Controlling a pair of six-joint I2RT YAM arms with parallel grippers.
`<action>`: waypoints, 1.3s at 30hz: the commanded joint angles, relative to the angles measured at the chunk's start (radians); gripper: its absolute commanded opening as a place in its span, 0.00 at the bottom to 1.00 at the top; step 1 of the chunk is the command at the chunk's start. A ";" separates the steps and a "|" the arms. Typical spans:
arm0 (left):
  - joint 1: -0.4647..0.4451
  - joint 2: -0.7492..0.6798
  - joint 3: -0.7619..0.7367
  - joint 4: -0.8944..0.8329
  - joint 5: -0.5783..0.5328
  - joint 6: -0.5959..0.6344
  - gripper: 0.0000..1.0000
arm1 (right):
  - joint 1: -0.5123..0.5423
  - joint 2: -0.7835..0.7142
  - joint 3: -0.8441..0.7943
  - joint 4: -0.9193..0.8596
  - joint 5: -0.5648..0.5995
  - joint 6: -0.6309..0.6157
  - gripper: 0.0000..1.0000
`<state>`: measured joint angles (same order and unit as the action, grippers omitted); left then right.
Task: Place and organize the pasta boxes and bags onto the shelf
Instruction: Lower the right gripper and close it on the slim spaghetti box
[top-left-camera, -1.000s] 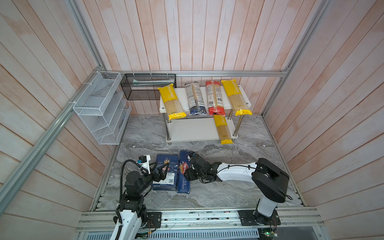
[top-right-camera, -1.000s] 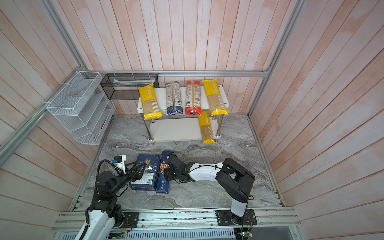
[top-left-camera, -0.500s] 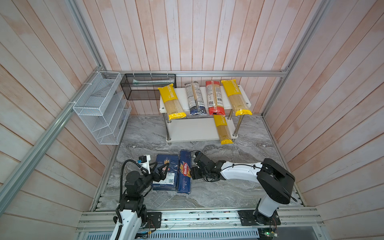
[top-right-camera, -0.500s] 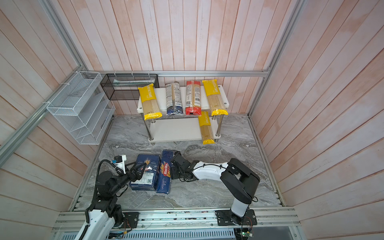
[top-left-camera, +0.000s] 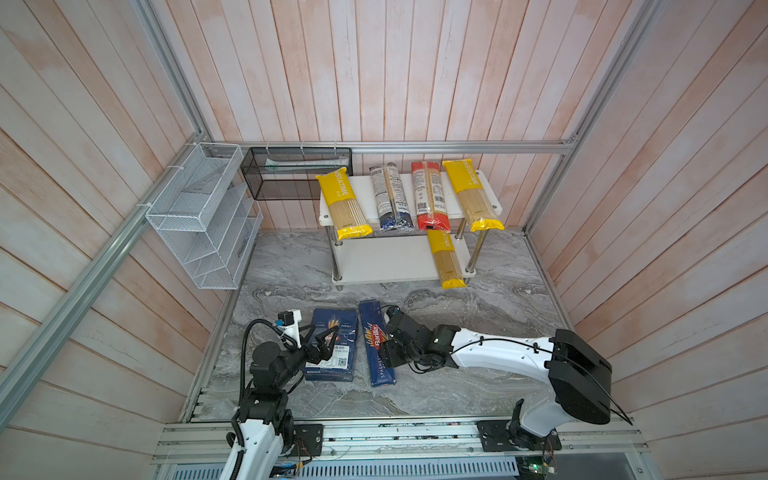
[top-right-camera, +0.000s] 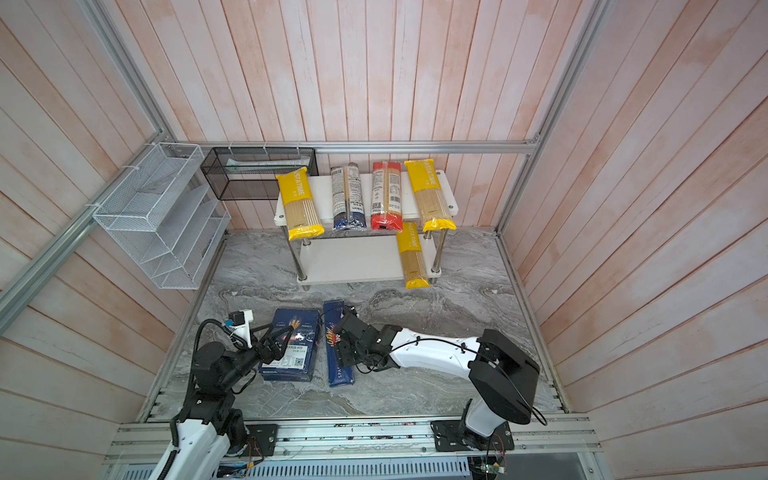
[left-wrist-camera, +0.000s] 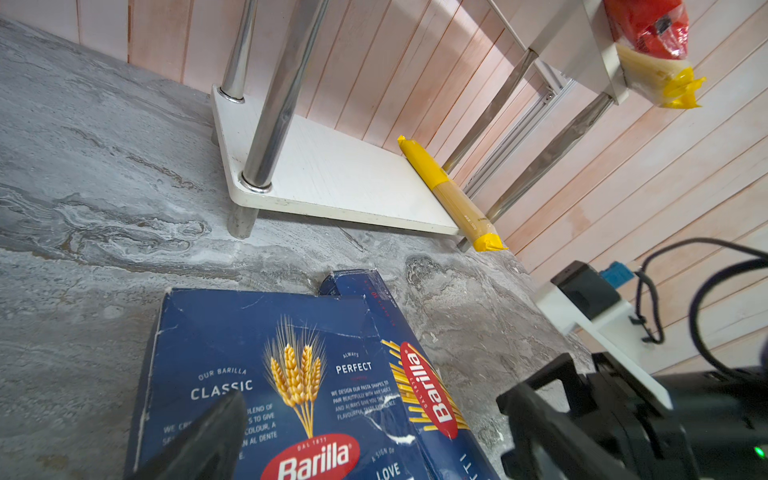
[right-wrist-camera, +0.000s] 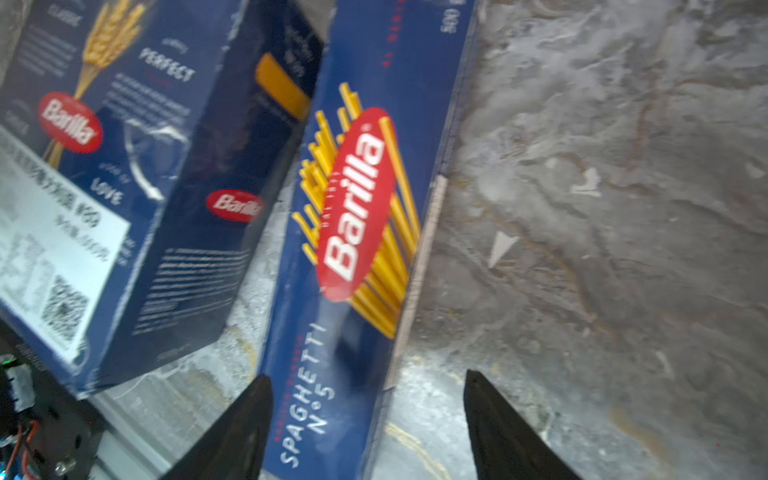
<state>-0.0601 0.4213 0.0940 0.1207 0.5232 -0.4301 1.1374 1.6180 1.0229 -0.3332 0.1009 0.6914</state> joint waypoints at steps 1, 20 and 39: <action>-0.003 -0.010 -0.012 0.020 0.001 0.006 1.00 | 0.036 0.078 0.063 -0.118 0.070 0.022 0.78; -0.004 -0.015 -0.014 0.016 -0.005 0.007 1.00 | 0.090 0.235 0.143 -0.136 0.116 0.065 0.98; -0.005 -0.012 -0.013 0.017 -0.001 0.006 1.00 | 0.087 0.284 0.117 -0.112 0.151 0.104 0.93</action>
<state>-0.0605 0.4168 0.0940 0.1207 0.5198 -0.4301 1.2224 1.8683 1.1458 -0.4023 0.2268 0.7704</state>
